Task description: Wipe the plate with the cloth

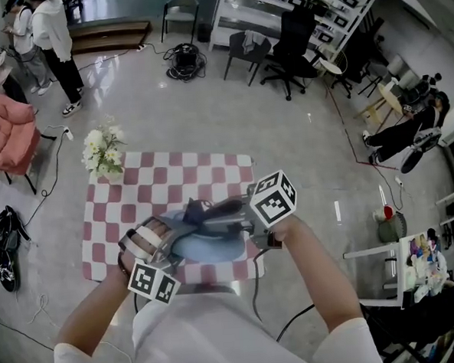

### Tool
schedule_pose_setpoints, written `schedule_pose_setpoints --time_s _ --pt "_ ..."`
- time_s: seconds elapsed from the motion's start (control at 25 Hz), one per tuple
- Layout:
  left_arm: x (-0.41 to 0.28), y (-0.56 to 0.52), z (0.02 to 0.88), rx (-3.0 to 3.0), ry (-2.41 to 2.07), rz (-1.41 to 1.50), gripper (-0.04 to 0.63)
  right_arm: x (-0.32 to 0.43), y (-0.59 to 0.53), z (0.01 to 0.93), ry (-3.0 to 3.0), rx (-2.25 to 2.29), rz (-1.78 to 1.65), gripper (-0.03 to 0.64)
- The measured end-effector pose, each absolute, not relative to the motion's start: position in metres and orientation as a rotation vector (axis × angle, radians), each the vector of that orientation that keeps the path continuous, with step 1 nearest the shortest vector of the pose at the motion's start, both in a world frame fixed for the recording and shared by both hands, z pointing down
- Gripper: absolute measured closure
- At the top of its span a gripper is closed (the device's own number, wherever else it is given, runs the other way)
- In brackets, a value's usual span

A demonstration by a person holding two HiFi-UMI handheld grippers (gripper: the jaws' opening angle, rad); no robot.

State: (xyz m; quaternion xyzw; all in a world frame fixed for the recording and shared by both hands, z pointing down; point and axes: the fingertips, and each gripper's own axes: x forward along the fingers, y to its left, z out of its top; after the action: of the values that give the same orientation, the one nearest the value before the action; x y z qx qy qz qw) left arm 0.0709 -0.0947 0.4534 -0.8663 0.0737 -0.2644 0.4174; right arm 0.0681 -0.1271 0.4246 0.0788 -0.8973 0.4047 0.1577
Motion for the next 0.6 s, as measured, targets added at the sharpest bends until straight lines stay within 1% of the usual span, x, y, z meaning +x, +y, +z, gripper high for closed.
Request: schedule_pose_setpoints --time_s 0.36,0.6 --pt "0.072 -0.089 0.458 -2.125 0.196 -0.684 0.522 0.066 -0.114 0.434 -2.539 0.175 1.003 0.517" --pt "0.067 -0.091 0.460 -2.131 0.210 -0.686 0.521 0.086 -0.119 0.457 -2.506 0.256 0.973 0.517"
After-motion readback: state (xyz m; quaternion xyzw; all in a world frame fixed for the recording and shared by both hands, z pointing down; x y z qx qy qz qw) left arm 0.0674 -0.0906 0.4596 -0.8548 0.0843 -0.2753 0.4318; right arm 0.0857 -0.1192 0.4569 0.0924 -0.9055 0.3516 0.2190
